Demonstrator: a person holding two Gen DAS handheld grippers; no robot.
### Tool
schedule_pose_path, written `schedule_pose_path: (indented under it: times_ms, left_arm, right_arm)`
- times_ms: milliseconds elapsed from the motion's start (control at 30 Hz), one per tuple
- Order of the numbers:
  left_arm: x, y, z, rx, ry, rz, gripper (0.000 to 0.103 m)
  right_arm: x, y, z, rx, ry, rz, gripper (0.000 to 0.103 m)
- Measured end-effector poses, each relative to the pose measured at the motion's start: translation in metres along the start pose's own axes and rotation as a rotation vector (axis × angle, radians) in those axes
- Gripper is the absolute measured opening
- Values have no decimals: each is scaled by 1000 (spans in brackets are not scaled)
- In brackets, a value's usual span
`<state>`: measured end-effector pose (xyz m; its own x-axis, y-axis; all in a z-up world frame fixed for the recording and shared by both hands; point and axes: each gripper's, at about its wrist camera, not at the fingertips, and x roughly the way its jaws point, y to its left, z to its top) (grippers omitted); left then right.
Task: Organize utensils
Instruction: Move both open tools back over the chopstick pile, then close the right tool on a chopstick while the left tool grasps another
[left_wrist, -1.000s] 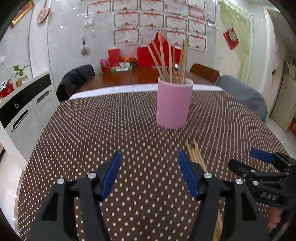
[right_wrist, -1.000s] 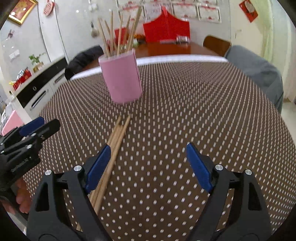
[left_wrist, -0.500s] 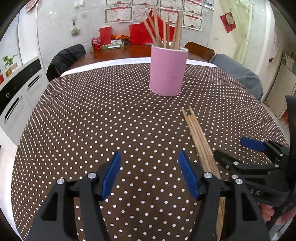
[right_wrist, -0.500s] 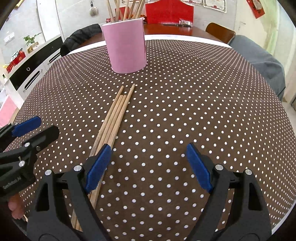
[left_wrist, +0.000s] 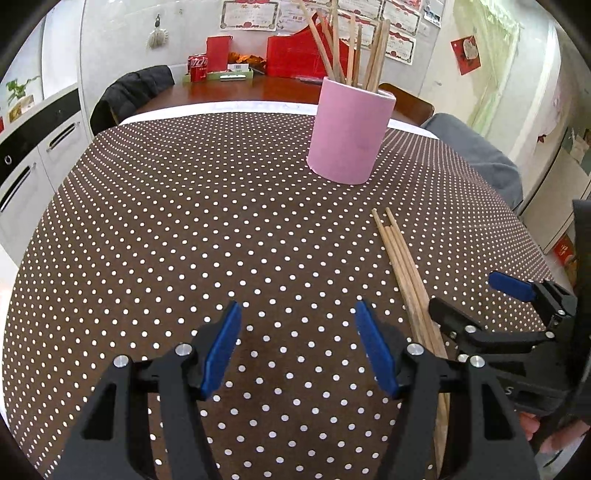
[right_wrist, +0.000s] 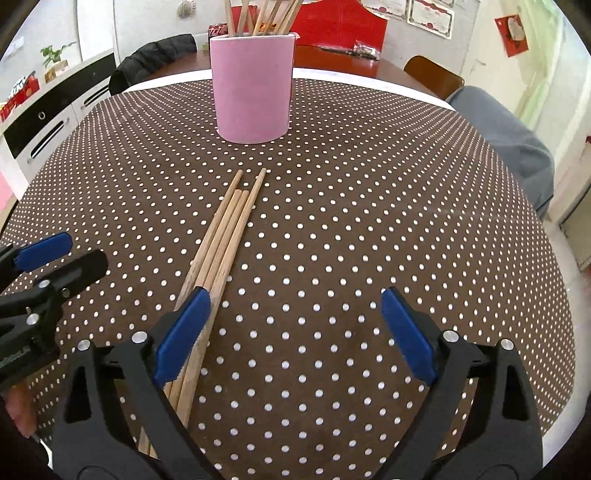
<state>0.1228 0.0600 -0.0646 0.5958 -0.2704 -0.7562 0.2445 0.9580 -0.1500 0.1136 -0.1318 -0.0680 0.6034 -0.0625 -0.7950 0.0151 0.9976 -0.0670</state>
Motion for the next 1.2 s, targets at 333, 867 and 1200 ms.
schedule_pose_path:
  times_ms: [333, 867, 1200]
  left_arm:
    - [6, -1, 4, -28, 30, -8, 64]
    - [16, -44, 3, 23, 155, -60, 64]
    - [31, -74, 9, 88, 196, 60, 64]
  right_arm:
    - [13, 2, 8, 40, 70, -22, 93]
    - [-5, -50, -11, 51, 17, 150, 6]
    - [-5, -66, -19, 117, 19, 241, 6]
